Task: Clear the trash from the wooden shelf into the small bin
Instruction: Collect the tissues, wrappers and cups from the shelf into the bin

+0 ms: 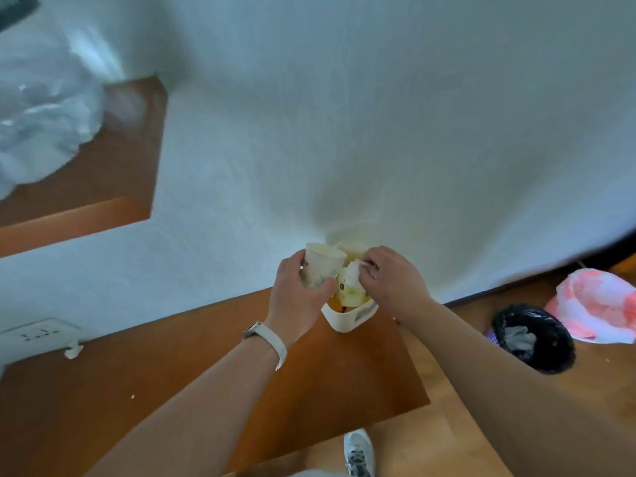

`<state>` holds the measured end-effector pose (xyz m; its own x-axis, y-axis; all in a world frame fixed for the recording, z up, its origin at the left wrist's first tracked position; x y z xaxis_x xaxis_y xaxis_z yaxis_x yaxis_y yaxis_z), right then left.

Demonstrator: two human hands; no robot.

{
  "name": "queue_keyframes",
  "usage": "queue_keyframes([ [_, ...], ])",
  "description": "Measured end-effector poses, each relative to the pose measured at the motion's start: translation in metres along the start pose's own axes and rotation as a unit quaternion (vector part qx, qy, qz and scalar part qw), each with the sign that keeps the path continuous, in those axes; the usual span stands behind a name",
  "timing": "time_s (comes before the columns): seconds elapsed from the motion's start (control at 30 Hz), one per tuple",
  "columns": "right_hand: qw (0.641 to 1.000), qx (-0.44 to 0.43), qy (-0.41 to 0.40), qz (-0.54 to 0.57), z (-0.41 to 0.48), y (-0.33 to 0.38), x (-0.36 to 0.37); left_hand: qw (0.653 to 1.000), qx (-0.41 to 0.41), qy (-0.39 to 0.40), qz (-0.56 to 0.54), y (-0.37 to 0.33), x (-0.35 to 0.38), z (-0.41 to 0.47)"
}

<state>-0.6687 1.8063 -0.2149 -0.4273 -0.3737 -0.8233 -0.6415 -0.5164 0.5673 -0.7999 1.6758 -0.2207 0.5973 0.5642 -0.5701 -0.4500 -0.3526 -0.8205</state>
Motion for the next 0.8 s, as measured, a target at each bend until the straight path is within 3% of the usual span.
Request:
queue_keyframes([
  [0.27,0.998,-0.031,0.059,-0.011,0.017,-0.020,0.009,0.999,-0.052,-0.001,0.010,0.000,0.031,0.016],
  [0.53,0.992,-0.095,0.051,-0.063,0.020,-0.026,0.000,0.997,-0.065,0.001,0.037,0.008,0.037,0.017],
  [0.8,0.968,-0.204,0.064,-0.129,0.019,0.000,-0.006,0.988,-0.003,0.023,0.155,0.017,-0.009,-0.005],
])
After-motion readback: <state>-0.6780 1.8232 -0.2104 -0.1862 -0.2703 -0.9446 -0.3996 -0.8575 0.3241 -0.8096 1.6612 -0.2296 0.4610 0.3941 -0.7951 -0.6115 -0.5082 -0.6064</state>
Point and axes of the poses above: each hand's wrist, its own z-axis towards the middle knuckle, its own x-axis out of the palm, y = z × x, the point moved 2 cm from there along z, towards the middle knuckle, and after that the axes turned 5 degrees about x, right-handed, at the moved point
